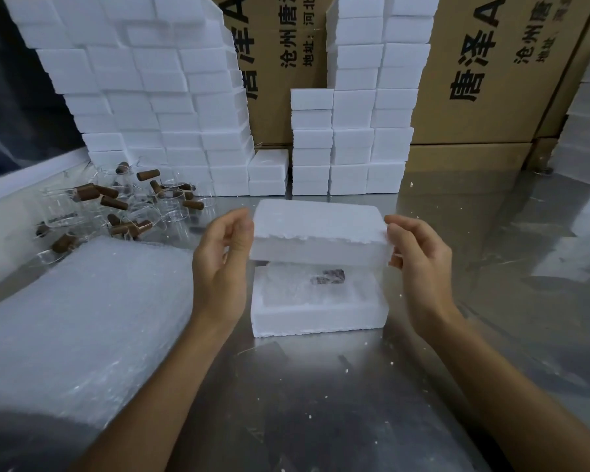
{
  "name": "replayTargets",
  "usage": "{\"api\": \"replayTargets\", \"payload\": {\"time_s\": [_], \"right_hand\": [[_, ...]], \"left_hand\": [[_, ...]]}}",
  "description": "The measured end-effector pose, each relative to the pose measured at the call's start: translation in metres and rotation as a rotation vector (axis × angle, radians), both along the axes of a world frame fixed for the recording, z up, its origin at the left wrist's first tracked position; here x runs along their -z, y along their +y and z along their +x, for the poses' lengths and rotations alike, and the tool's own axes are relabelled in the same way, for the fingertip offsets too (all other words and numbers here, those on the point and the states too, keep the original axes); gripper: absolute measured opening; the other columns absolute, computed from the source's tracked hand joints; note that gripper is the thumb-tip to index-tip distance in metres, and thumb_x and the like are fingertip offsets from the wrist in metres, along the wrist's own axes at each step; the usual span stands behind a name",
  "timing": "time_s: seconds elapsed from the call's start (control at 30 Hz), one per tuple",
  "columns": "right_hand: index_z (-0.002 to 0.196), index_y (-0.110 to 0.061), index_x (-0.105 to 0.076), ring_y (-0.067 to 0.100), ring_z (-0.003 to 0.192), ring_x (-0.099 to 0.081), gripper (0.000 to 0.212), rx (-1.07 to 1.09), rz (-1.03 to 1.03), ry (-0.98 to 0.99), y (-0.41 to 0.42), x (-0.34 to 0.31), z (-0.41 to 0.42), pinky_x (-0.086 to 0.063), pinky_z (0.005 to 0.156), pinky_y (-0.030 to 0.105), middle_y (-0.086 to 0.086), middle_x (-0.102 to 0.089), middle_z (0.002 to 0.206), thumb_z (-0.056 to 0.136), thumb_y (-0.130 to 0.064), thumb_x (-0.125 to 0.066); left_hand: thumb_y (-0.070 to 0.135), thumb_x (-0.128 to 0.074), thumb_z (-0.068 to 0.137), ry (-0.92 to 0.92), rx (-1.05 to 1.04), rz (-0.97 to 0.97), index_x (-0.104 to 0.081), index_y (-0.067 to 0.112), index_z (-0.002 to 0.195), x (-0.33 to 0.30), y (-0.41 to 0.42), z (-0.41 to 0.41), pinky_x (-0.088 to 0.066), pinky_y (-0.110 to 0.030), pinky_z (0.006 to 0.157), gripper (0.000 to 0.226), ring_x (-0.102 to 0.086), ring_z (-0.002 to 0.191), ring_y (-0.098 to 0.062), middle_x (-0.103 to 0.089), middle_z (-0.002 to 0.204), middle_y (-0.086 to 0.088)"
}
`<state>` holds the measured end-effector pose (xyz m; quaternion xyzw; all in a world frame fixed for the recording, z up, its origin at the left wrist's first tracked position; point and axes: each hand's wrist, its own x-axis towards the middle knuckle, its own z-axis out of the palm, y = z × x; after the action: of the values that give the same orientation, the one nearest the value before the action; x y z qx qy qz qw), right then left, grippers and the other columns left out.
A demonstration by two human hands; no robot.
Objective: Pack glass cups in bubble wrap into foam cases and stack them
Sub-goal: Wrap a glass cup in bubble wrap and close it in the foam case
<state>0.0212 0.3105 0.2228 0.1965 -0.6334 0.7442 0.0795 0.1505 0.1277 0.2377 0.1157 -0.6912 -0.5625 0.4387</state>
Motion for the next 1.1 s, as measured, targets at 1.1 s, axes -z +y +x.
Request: {"api": "replayTargets", "payload": {"time_s": [1.1], "right_hand": [[0.079,-0.018,-0.064,0.013,0.063,-0.042,0.009,-0.138,0.124,0.017,-0.002,0.021,-0.005,-0.033,0.054,0.025,0.005,-0.050,0.069,0.073,-0.020,-0.058]], "left_hand": [[0.021,-0.058,0.076,-0.071,-0.107,-0.273,-0.058,0.017,0.079,0.030,-0.009,-0.009,-0.047,-0.024,0.082,0.005,-0.057,0.089,-0.004,-0.057,0.094,0.001]]}}
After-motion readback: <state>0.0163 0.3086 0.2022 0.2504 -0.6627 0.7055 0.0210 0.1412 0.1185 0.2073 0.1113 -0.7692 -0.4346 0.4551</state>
